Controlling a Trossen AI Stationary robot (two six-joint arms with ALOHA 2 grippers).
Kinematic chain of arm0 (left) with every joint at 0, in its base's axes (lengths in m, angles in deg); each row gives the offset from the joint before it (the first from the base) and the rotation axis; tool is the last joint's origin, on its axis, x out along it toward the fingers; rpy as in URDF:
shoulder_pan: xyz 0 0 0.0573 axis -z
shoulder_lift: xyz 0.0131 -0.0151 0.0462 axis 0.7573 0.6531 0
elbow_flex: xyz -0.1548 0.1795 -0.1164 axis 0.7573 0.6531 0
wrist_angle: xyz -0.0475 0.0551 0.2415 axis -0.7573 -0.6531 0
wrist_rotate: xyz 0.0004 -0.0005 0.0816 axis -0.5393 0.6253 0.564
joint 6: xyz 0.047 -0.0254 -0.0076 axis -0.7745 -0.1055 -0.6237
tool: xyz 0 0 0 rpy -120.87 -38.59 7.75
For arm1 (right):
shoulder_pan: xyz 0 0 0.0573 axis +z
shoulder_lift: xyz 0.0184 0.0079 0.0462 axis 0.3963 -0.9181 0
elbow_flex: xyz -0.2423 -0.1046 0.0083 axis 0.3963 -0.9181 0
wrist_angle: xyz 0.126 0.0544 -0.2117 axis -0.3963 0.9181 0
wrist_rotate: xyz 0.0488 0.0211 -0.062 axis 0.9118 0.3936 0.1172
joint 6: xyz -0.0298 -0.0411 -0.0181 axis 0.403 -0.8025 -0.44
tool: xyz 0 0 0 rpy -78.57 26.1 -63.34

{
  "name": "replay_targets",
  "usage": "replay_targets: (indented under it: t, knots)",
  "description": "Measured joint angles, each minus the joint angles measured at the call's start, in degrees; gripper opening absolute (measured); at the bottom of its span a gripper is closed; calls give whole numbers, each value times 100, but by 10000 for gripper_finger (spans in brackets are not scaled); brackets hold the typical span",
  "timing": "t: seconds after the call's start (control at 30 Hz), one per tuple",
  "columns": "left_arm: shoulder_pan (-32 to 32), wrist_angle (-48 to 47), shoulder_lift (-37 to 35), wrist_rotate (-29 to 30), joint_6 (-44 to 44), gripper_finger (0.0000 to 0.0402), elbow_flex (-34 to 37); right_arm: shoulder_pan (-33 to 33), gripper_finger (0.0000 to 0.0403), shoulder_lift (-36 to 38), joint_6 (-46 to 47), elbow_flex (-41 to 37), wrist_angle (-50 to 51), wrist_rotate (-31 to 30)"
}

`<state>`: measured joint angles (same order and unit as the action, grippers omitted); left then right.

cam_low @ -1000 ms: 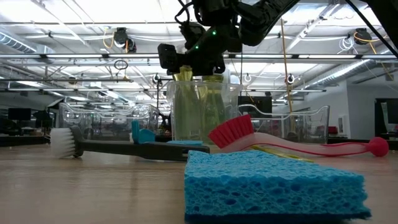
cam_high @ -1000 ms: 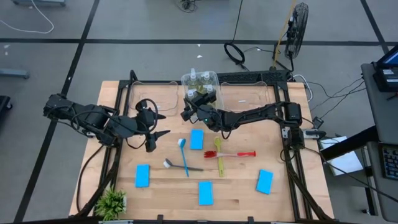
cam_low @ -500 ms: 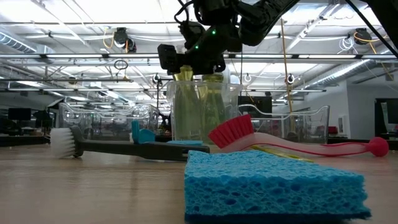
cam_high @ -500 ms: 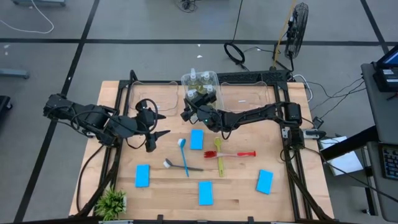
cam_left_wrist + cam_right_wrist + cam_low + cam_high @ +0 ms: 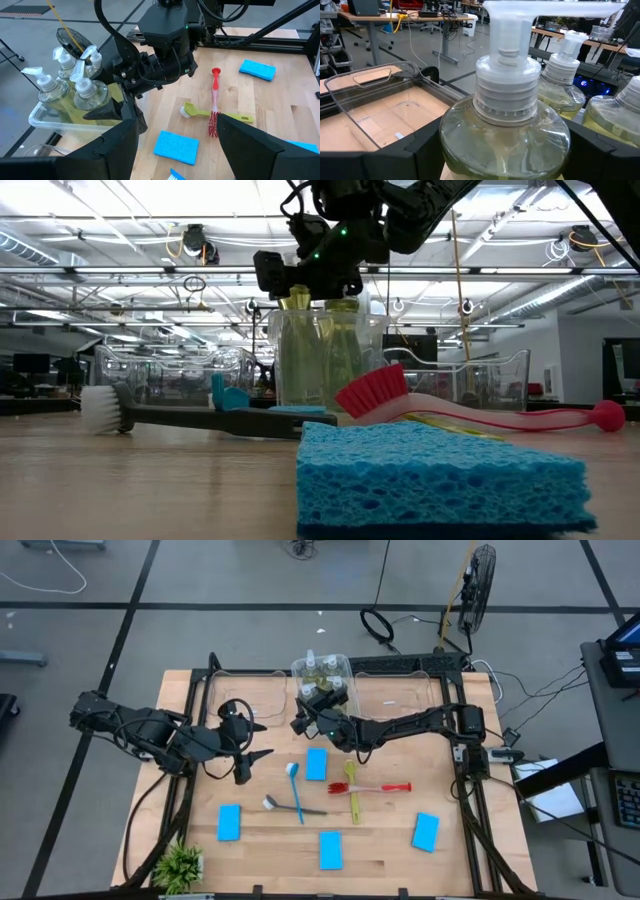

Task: Pick & Place Kitchen Sink Supplies
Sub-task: Put the yellow dish soap into the white bin

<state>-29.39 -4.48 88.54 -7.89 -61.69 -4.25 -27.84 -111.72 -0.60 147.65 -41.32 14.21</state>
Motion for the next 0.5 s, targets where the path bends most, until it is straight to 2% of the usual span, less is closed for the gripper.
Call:
replay_targets:
  t: [0.5]
  knots:
    - [1, -2, 0, -2, -21, 269, 0, -2, 302, 63, 48, 0, -40, 7]
